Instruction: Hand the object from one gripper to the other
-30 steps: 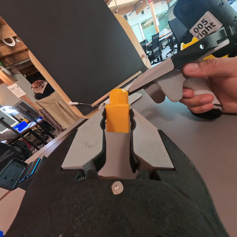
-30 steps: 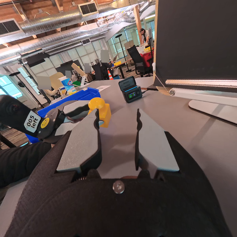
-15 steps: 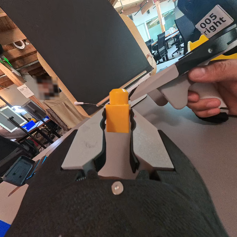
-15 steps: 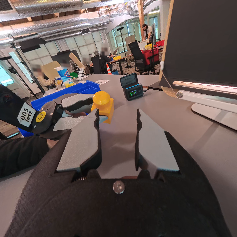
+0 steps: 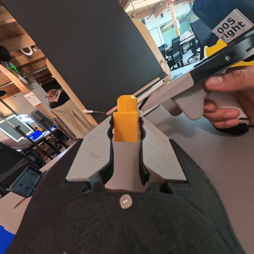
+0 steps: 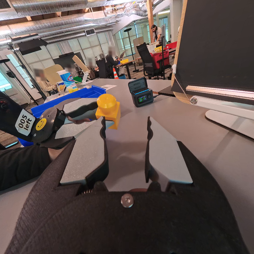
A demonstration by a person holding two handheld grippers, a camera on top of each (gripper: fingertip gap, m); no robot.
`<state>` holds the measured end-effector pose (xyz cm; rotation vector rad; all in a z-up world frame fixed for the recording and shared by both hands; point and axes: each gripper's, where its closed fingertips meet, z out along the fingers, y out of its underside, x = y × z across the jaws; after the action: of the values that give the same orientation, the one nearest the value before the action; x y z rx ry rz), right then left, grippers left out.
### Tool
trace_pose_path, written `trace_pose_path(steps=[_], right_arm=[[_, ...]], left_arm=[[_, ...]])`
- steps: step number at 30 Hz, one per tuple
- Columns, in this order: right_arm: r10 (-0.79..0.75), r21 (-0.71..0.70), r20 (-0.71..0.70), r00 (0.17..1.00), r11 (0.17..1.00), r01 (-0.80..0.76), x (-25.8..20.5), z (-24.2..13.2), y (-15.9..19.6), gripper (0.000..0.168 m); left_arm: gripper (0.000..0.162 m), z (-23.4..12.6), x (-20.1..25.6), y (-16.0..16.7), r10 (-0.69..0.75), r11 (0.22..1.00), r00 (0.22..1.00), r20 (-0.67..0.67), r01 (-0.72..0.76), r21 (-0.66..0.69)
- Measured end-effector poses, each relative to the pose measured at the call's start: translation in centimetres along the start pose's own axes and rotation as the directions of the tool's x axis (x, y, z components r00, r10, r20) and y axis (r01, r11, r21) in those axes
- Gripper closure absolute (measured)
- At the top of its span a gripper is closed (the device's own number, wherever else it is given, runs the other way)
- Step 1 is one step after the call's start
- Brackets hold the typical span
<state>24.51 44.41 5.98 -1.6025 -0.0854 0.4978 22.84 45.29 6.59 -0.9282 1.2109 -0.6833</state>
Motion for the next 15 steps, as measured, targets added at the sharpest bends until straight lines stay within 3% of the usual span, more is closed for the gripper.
trace_pose_path(steps=[6, 15], right_arm=[[0.013, -0.02, 0.026, 1.0, 1.0, -0.012, -0.8, -0.1, 0.2, 0.109], [0.081, -0.092, 0.098, 0.992, 0.993, -0.072, -2.1, 0.4, 1.6, 0.108]], left_arm=[[0.127, 0.2, -0.3, 0.8, 0.085, 0.995, 0.996, 0.03, -0.083, -0.056], [0.127, 0.8, 2.8, 0.0, 0.255, 0.967, 0.965, -0.057, -0.256, -0.014]])
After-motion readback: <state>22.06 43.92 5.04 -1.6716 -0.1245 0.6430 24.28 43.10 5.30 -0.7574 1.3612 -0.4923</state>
